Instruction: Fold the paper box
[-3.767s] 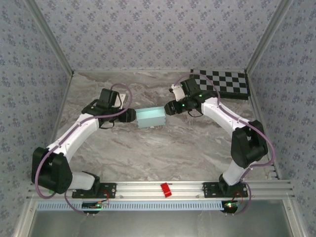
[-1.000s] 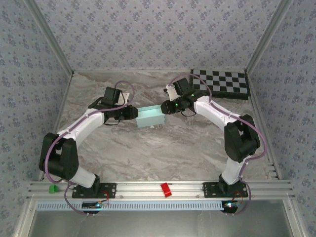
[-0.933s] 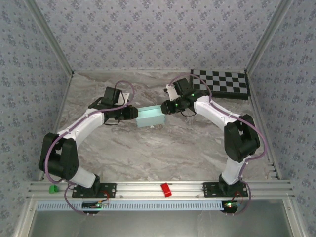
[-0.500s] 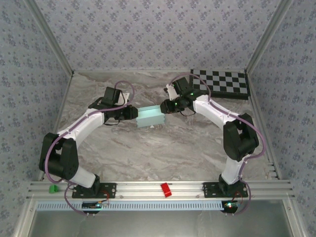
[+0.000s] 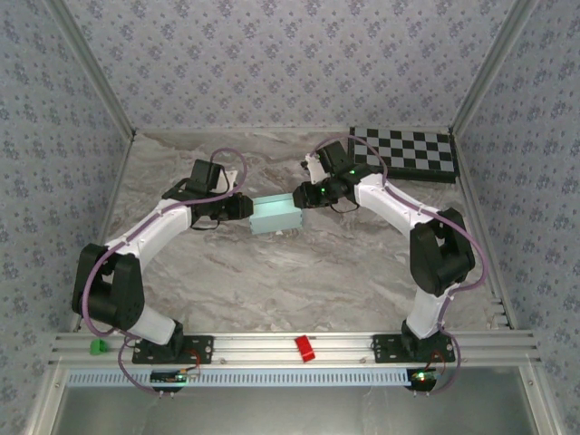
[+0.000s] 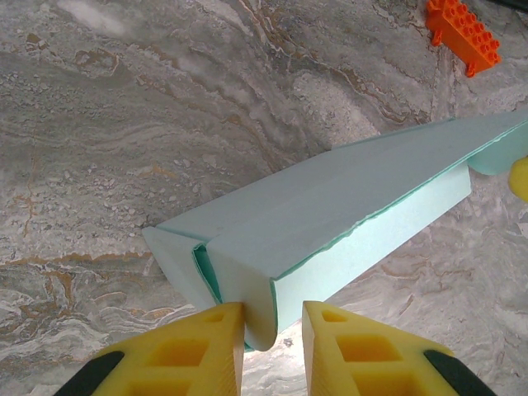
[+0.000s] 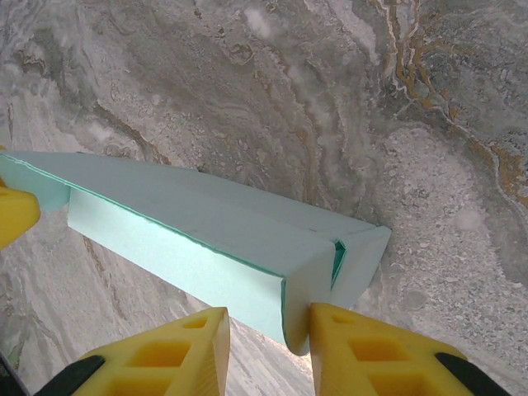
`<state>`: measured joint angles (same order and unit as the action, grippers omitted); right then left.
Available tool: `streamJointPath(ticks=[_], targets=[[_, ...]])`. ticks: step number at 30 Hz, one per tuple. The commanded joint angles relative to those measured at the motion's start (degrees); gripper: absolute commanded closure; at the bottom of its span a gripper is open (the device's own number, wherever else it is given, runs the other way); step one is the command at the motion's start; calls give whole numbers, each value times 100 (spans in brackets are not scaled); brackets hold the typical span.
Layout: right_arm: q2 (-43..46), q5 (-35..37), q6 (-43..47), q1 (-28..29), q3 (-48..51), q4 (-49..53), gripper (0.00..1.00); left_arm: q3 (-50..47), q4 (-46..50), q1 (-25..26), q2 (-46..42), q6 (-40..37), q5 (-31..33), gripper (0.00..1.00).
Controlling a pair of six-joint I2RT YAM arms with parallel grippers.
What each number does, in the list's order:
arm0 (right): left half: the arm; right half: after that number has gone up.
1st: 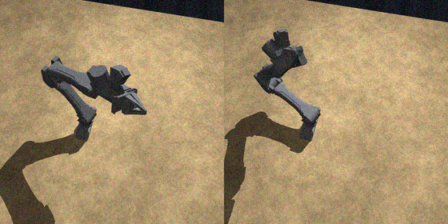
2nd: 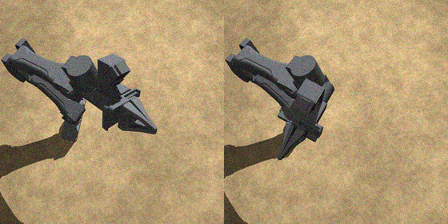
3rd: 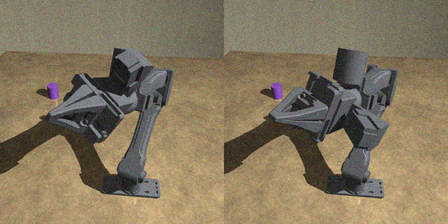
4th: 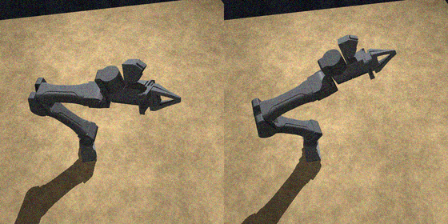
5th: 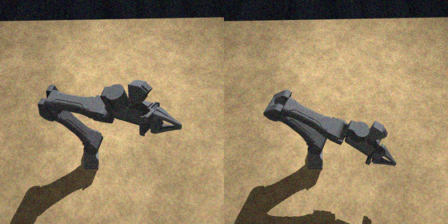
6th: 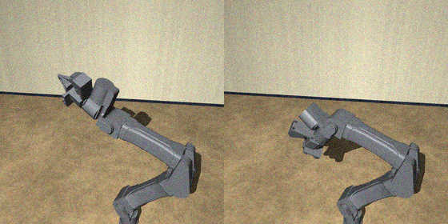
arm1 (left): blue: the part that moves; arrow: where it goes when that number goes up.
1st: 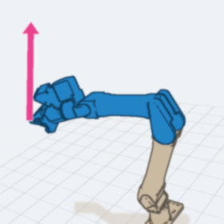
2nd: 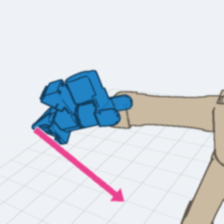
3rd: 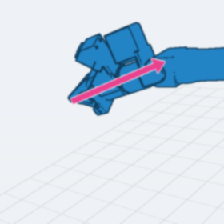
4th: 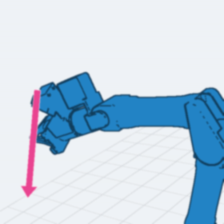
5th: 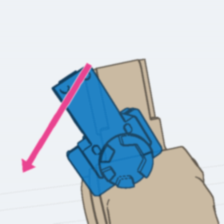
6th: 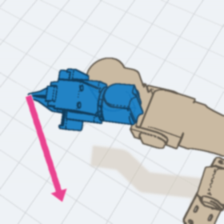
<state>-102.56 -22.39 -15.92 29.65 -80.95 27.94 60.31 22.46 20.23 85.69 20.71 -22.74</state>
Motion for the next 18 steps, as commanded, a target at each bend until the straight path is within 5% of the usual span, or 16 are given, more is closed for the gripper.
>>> streamJointPath(ticks=[1,18], targets=[[-97,-291,-148,40,-229,57,68,112,-110,-23,55,52,-167,75],[-124,-386,-367,56,-186,-47,69,54,-136,-28,1,91,-152,75]])
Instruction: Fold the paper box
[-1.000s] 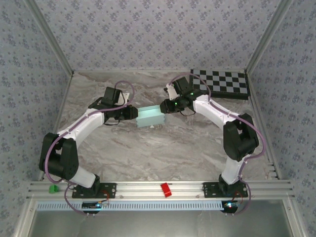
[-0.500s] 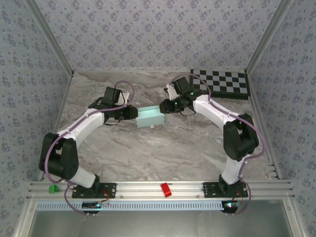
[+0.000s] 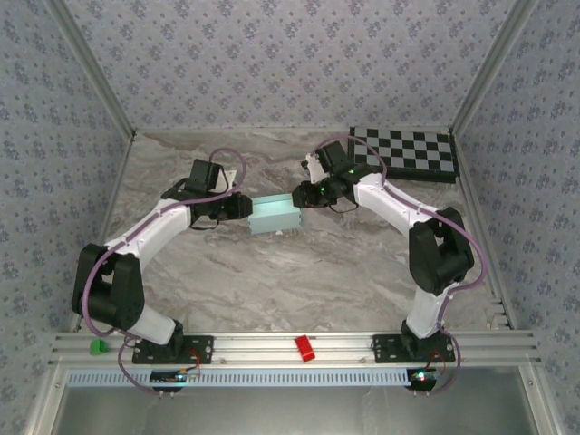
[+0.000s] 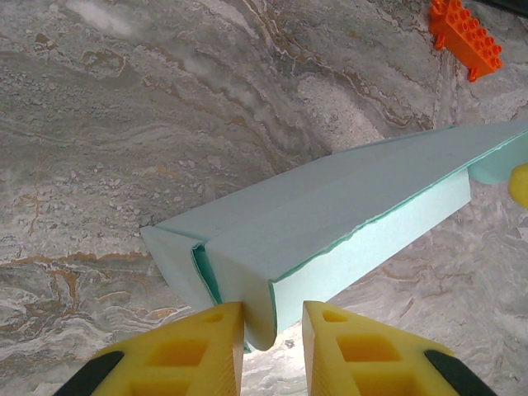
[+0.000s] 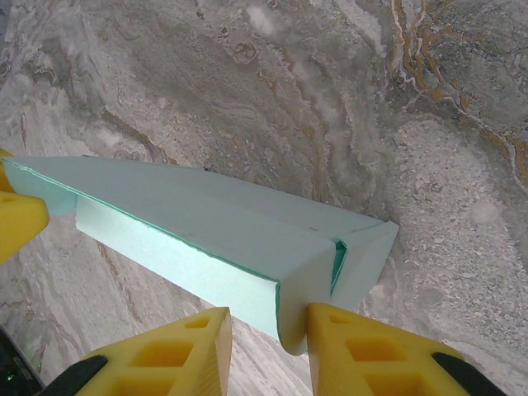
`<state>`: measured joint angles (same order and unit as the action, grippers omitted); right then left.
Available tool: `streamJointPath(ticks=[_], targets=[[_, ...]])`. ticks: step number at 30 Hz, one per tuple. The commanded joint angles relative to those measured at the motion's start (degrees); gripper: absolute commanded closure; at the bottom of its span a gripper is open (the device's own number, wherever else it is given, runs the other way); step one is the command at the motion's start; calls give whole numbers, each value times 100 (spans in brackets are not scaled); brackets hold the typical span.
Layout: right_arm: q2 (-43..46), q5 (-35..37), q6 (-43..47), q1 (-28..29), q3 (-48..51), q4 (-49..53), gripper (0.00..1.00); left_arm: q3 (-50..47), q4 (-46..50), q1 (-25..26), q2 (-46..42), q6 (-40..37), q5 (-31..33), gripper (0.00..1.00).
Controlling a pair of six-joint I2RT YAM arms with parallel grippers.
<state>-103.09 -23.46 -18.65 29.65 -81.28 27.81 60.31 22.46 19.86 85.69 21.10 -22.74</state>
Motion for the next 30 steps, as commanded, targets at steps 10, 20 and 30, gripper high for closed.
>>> streamJointPath(ticks=[10,20,30], targets=[[-45,-247,-96,75,-154,-13,72,22,-161,9,-39,70,-123,75],[-75,78,6,92,-76,107,78,38,-170,9,-34,78,-91,78],[-89,304,44,146,20,152,87,22,35,9,-8,-18,50,81]])
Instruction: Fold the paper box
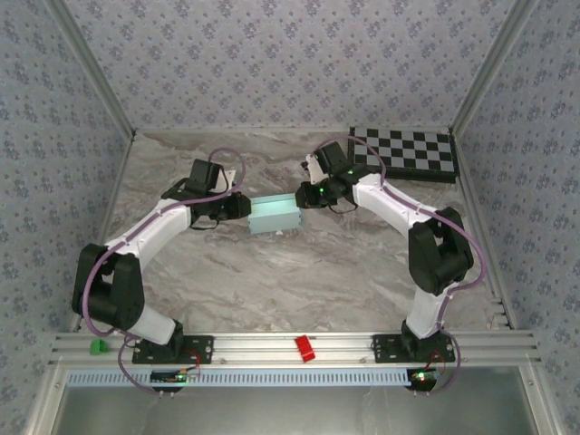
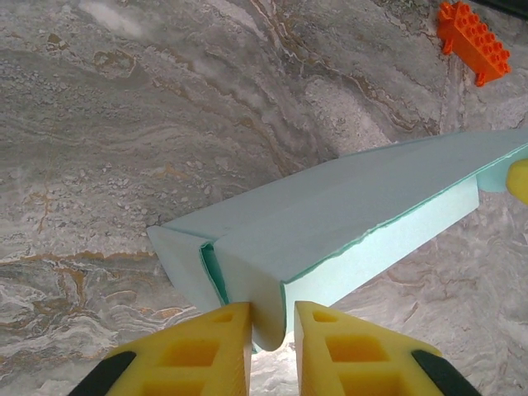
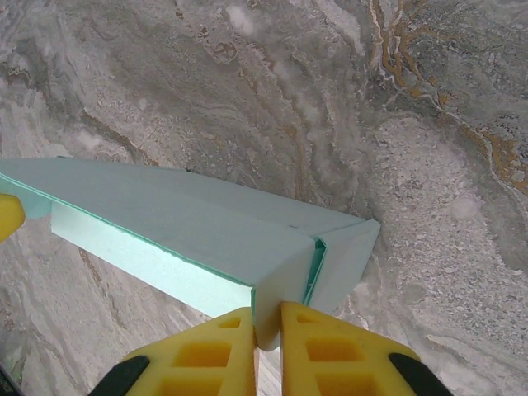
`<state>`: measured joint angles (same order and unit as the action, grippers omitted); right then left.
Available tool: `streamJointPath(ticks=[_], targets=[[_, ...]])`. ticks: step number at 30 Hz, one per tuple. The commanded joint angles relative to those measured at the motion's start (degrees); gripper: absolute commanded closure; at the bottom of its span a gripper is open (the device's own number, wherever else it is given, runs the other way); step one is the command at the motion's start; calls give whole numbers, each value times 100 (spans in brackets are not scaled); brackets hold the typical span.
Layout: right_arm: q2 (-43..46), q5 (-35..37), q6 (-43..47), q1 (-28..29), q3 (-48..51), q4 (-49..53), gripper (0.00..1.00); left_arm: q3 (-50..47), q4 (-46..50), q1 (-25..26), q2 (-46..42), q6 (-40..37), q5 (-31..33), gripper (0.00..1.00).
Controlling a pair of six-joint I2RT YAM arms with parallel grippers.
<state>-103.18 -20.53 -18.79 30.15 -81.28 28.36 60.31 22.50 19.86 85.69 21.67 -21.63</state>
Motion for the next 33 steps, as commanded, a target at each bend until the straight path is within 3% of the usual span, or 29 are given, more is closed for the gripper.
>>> streamJointPath(ticks=[1,12,33], targets=[[-84,34,55,99,27,104,88,9,43,10,-2,-84,-44,81],[-107,129,59,192,141,116,91,-142,90,34,-28,-146,84,87],[24,249,24,336,648,-1,93,-483,158,194,-84,-266,366,87]])
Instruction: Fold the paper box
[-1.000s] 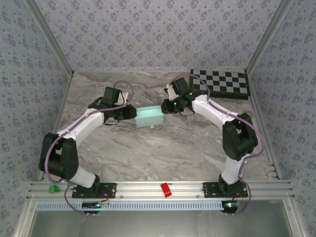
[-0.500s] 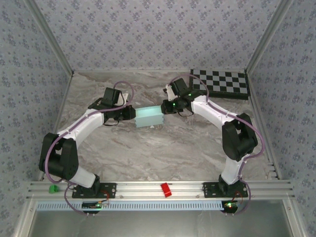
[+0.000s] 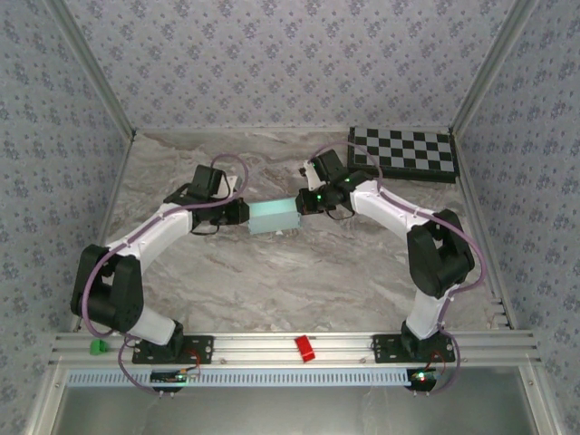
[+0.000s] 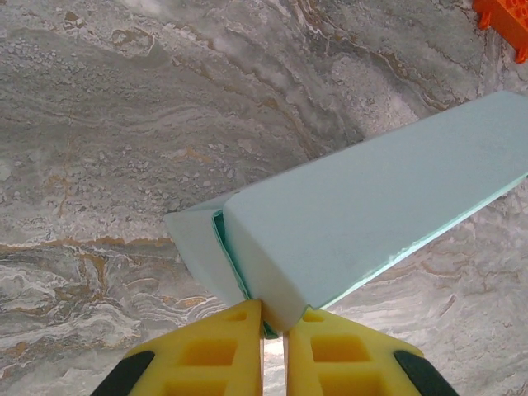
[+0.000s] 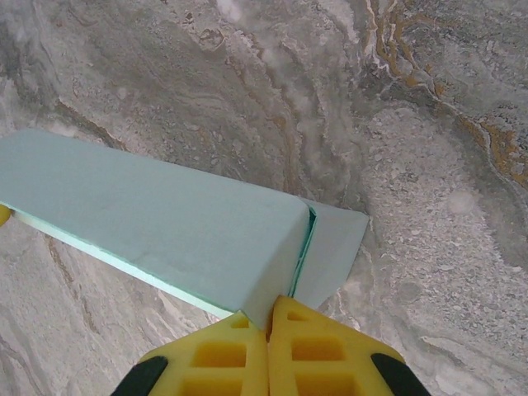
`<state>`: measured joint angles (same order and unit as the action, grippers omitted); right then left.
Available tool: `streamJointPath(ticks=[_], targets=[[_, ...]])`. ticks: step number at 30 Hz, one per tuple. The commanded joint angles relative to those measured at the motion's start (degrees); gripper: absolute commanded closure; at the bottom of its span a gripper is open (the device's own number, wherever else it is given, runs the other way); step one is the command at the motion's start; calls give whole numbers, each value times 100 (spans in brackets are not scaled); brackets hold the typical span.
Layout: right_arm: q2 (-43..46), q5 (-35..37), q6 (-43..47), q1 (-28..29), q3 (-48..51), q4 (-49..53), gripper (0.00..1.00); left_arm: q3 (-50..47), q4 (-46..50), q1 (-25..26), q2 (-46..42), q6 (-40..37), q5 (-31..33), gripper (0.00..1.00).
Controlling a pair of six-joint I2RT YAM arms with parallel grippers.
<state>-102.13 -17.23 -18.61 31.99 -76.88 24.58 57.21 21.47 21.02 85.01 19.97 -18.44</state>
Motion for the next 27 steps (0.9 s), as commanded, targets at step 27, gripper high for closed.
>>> streamJointPath(ticks=[27], targets=[[396,-122,108,87,-45,302,72,368,375,78,-230,-168,58,73]])
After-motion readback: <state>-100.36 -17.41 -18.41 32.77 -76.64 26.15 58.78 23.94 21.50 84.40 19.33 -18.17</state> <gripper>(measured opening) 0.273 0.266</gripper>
